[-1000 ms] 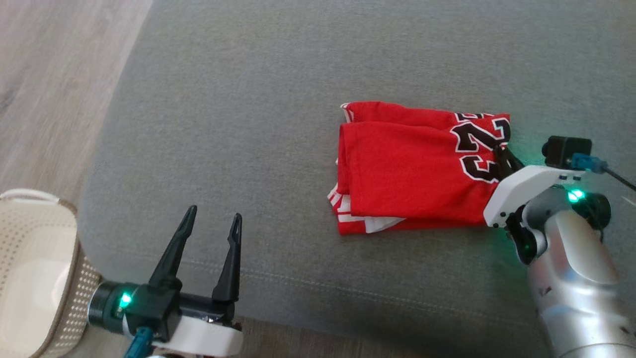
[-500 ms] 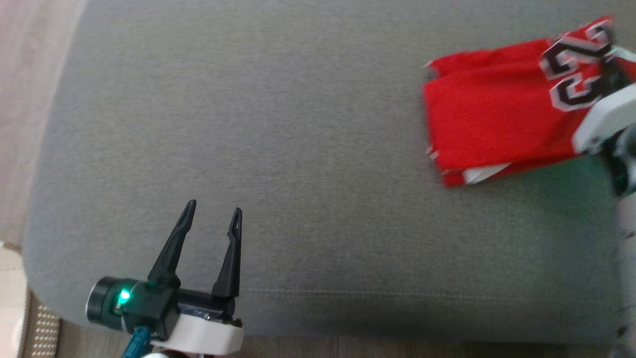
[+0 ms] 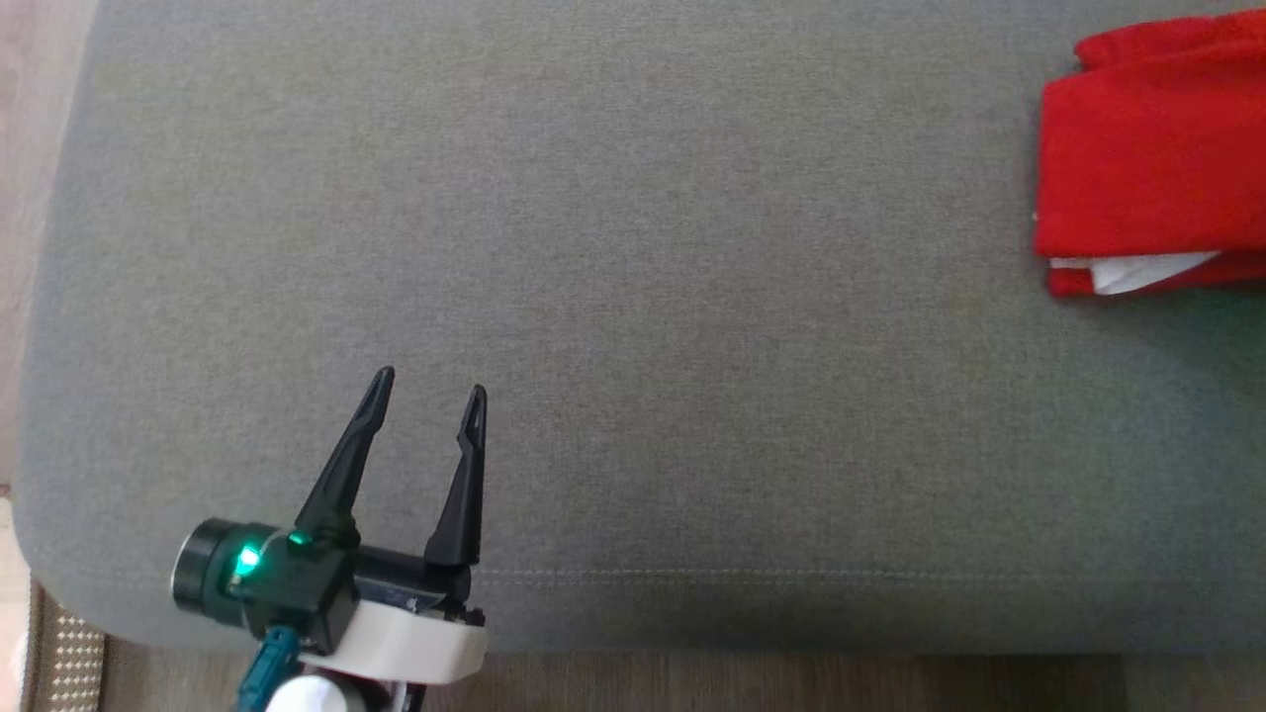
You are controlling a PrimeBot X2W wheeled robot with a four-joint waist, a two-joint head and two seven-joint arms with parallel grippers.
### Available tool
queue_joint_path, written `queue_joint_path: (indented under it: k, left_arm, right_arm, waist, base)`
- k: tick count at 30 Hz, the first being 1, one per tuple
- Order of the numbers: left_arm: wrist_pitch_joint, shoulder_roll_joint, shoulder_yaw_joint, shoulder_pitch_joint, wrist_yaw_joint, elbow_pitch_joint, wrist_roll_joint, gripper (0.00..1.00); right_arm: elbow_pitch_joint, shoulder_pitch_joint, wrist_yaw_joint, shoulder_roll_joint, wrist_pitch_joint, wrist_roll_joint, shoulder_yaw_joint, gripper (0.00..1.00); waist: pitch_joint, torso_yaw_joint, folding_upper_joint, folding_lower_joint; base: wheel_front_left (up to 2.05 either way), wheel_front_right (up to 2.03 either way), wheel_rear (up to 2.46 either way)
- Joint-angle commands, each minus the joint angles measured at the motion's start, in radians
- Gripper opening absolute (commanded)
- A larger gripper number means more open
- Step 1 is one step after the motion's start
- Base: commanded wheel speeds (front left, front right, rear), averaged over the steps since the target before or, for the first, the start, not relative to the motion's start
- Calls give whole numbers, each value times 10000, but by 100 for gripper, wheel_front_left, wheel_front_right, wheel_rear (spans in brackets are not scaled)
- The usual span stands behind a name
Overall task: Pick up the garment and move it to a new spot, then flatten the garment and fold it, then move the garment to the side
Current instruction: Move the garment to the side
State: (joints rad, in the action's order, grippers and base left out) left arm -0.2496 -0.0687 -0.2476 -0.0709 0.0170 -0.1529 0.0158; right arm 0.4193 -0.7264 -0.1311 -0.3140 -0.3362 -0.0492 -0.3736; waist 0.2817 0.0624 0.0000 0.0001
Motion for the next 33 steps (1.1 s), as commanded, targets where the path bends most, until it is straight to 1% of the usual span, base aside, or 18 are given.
queue_joint_path:
  k: [1,5,7,9,11,13,14,15,16,18,20,23,25,27,28,29,31,33]
  left_arm:
    - [-122,23,246,326,-5,-263,-2,100]
    - [-122,41,257,291,34,-202,3,100]
    - [-122,42,271,249,45,-191,-19,100]
    - [-122,31,287,191,57,-178,-44,100]
    - [-122,11,303,119,78,-171,-69,100]
    - [-122,-7,320,20,111,-160,-84,100]
    - [-122,-7,320,20,111,-160,-84,100]
    - [-122,-9,327,-25,131,-159,-88,100]
    - [-122,-6,318,-102,170,-156,-93,100]
    - [-122,5,320,-190,247,-157,-86,100]
    - [-122,31,381,-301,403,-135,-10,100]
    - [-122,67,496,-471,642,-66,73,100]
    - [-122,89,590,-628,818,51,153,100]
    - [-122,109,678,-799,966,144,247,100]
    - [-122,117,690,-894,970,189,334,100]
    - [-122,125,747,-968,996,159,415,100]
    - [-122,134,901,-1119,1107,58,433,100]
    - [-122,139,966,-1256,1111,-42,421,100]
  right_arm:
    - [-635,-85,4,-181,46,-388,-11,100]
    - [-1002,230,4,-106,601,-1471,-218,100]
    - [-1325,416,4,-80,1004,-2262,-209,100]
    - [-1638,580,4,132,1376,-2885,-236,100]
    - [-1920,771,4,478,1786,-3292,-130,100]
    - [-2082,1068,4,1039,2102,-3347,79,100]
    - [-2082,1068,4,1039,2102,-3347,79,100]
    - [-2120,1250,4,1327,2255,-3271,240,100]
    - [-2104,1697,4,1855,2555,-2976,576,100]
    - [-2042,2210,4,2232,2976,-2465,952,100]
    - [-1905,2769,4,2473,3475,-1715,1308,100]
    - [-1531,3642,4,2607,4460,-378,2054,100]
    - [-1346,4281,4,2627,5294,663,2780,100]
    - [-1261,4930,4,2632,5771,1332,3280,100]
    - [-1304,5230,4,2633,5891,1650,3491,100]
    - [-1403,5514,4,2633,5949,1894,3631,100]
    - [-2183,6000,4,2634,5970,2189,3844,100]
    - [-2782,6641,4,2635,5974,2213,3962,100]
  waist:
    - [-29,78,0,-1]
    - [-189,209,0,-1]
    - [-303,252,0,-1]
    - [-449,284,0,-1]
    - [-628,303,0,-1]
    - [-822,307,0,-1]
    - [-822,307,0,-1]
    - [-912,309,0,-1]
    - [-1114,337,0,-1]
    - [-1321,383,0,-1]
    - [-1524,443,0,-1]
    - [-1875,541,0,-1]
    - [-2140,635,0,-1]
    - [-2418,725,0,-1]
    - [-2538,766,0,-1]
    - [-2651,796,0,-1]
    - [-2838,829,0,-1]
    - [-3003,869,0,-1]
  base:
    - [0,0,0]
    - [0,0,0]
    - [0,0,0]
    - [0,0,0]
    - [0,0,0]
    - [0,0,0]
    - [0,0,0]
    - [0,0,0]
    - [0,0,0]
    - [0,0,0]
    - [0,0,0]
    - [0,0,0]
    - [0,0,0]
    - [0,0,0]
    - [0,0,0]
    - [0,0,0]
    - [0,0,0]
    - [0,0,0]
